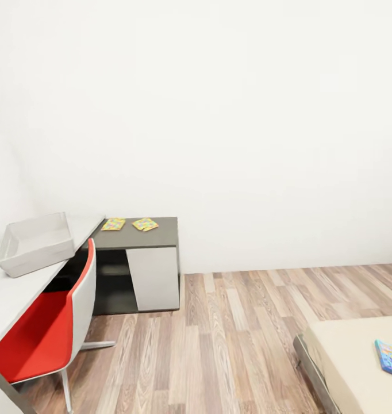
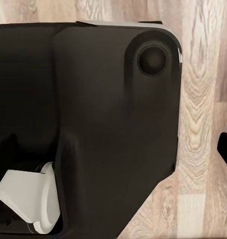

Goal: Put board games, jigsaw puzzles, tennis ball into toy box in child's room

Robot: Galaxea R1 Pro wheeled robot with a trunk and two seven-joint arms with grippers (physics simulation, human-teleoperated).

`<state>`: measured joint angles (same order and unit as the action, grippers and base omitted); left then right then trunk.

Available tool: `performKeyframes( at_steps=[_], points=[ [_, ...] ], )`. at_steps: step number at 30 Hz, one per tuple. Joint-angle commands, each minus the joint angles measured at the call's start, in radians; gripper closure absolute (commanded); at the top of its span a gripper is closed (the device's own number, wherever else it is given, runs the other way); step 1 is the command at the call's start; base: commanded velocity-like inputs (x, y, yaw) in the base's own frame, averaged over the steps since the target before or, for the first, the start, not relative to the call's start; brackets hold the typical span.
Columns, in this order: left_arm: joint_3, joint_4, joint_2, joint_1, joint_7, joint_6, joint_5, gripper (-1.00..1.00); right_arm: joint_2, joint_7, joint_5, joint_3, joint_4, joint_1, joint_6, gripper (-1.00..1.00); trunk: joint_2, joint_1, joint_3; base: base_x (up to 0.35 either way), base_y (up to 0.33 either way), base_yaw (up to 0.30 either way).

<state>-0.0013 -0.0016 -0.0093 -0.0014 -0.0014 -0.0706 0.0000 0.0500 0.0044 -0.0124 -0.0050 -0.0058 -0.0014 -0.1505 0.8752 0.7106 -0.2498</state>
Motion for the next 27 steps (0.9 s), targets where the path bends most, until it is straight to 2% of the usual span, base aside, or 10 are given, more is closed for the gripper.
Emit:
performKeyframes(
  at_steps=[1, 11, 27],
  points=[
    [0.000, 0.000, -0.001, 0.000, 0.000, -0.003, 0.000, -1.00, 0.001, 0.000, -0.002, -0.001, 0.000, 0.000, -0.003, -1.00, 0.001, 0.000, -0.001, 0.000, 0.000, -0.276],
    [0.000, 0.000, 0.000, 0.000, 0.000, -0.003, 0.000, -1.00, -0.015, -0.002, -0.003, -0.001, 0.001, 0.000, 0.000, -1.00, 0.001, 0.000, -0.001, 0.000, 0.000, -0.276],
    [-0.001, 0.000, 0.000, 0.000, 0.000, -0.003, 0.000, -1.00, -0.016, -0.006, -0.003, -0.002, 0.001, 0.000, 0.000, -1.00, 0.001, 0.000, -0.005, 0.000, 0.000, -0.275]
  ],
)
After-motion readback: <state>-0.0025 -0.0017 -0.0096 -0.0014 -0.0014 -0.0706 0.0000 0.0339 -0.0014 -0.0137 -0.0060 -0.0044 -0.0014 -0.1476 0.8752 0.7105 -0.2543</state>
